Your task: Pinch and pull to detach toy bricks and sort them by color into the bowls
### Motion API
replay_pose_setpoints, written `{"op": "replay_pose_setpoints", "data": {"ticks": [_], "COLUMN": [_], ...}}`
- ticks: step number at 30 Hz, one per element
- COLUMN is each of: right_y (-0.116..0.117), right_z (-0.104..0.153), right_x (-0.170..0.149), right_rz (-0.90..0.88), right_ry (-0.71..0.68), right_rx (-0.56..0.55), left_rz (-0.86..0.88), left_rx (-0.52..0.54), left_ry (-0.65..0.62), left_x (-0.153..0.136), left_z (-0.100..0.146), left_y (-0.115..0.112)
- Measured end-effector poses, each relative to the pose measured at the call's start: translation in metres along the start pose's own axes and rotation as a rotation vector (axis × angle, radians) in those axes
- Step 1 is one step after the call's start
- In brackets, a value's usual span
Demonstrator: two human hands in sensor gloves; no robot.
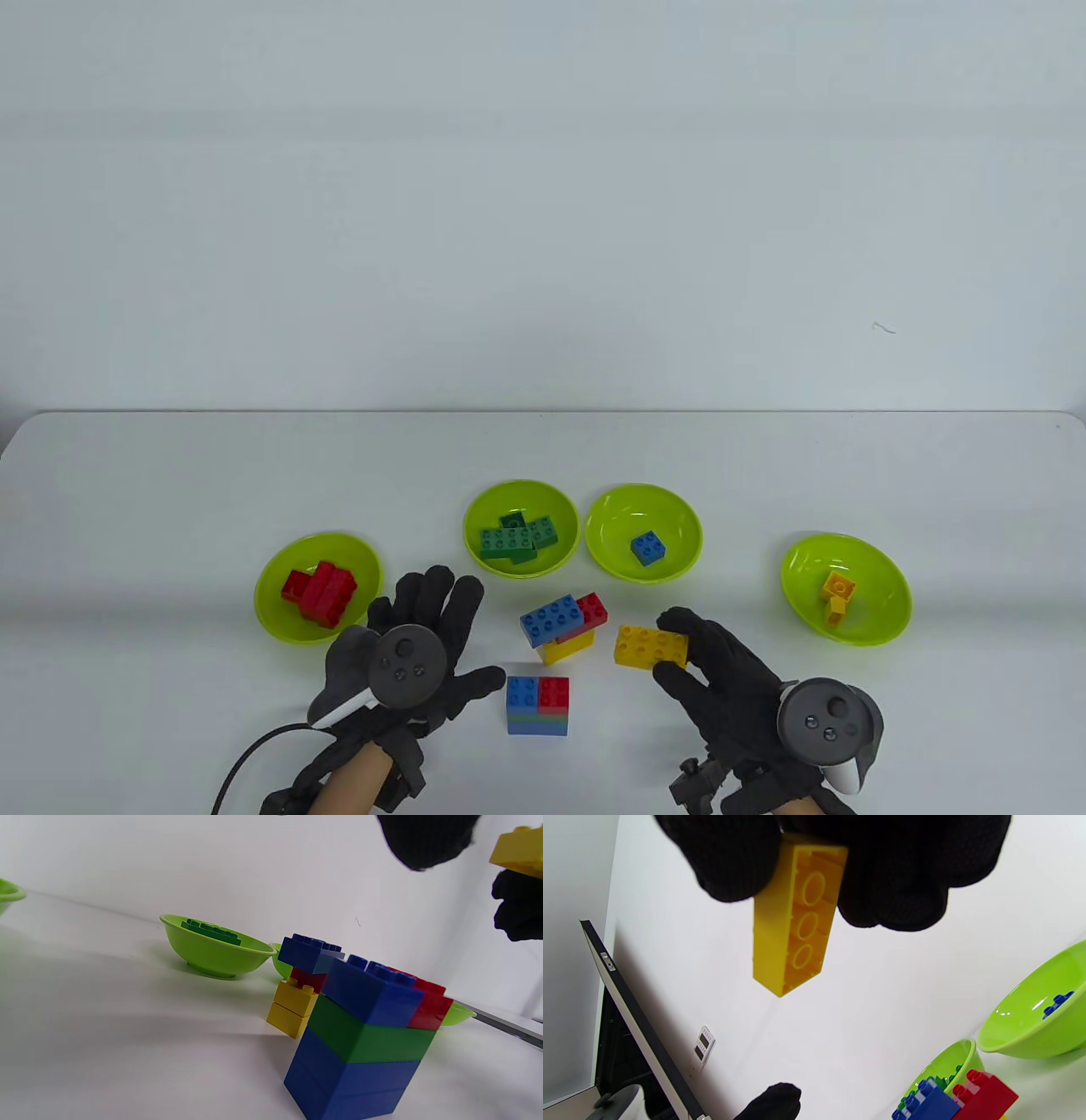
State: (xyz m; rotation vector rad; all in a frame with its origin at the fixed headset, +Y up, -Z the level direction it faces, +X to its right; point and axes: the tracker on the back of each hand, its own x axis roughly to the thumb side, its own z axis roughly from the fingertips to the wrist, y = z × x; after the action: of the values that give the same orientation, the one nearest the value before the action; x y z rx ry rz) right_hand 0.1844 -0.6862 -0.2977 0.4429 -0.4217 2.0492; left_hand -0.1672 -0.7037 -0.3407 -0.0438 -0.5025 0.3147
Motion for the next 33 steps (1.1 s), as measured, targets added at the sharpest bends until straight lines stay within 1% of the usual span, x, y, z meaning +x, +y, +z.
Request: {"op": "replay_pose_setpoints", "data": {"ticks": [2, 6, 9, 12, 17, 21, 23, 26, 33], "right_y": [-0.006, -0.021, -0.030, -0.039, -0.054, -0.063, -0.066, -0.070, -0.071], "right_z": [-0.003, -0.015, -0.024, -0.036, -0.050, -0.054, -0.054, -0.052, -0.049], "right_x": [-0.002, -0.016, -0.032, -0.051, -0.079, -0.100, -0.110, -0.122, -0.141], "right_rz": [0.018, 0.125, 0.193, 0.326, 0.482, 0.572, 0.608, 0.645, 0.705], "right_ry": [0.015, 0.079, 0.149, 0.226, 0.346, 0.452, 0.493, 0.550, 0.617], "right_rx": [-0.015, -0.068, -0.101, -0.108, -0.145, -0.181, -0.210, -0.223, -0.204], "left_rz": [-0.010, 0.002, 0.003, 0.009, 0.048, 0.044, 0.042, 0.045, 0.049], "left_rx": [-0.012, -0.019, -0.019, -0.016, -0.002, -0.004, -0.007, -0.006, -0.013], "left_ry": [-0.001, -0.003, -0.006, -0.009, -0.018, -0.019, -0.017, -0.013, -0.007], "left_x": [0.001, 0.003, 0.003, 0.003, 0.004, 0.004, 0.004, 0.004, 0.005], "left_z": [0.000, -0.001, -0.001, -0.001, -0.001, -0.001, -0.001, -0.001, -0.001], "left_y": [-0.002, -0.004, -0.004, -0.004, -0.003, -0.003, -0.003, -0.003, -0.003]}}
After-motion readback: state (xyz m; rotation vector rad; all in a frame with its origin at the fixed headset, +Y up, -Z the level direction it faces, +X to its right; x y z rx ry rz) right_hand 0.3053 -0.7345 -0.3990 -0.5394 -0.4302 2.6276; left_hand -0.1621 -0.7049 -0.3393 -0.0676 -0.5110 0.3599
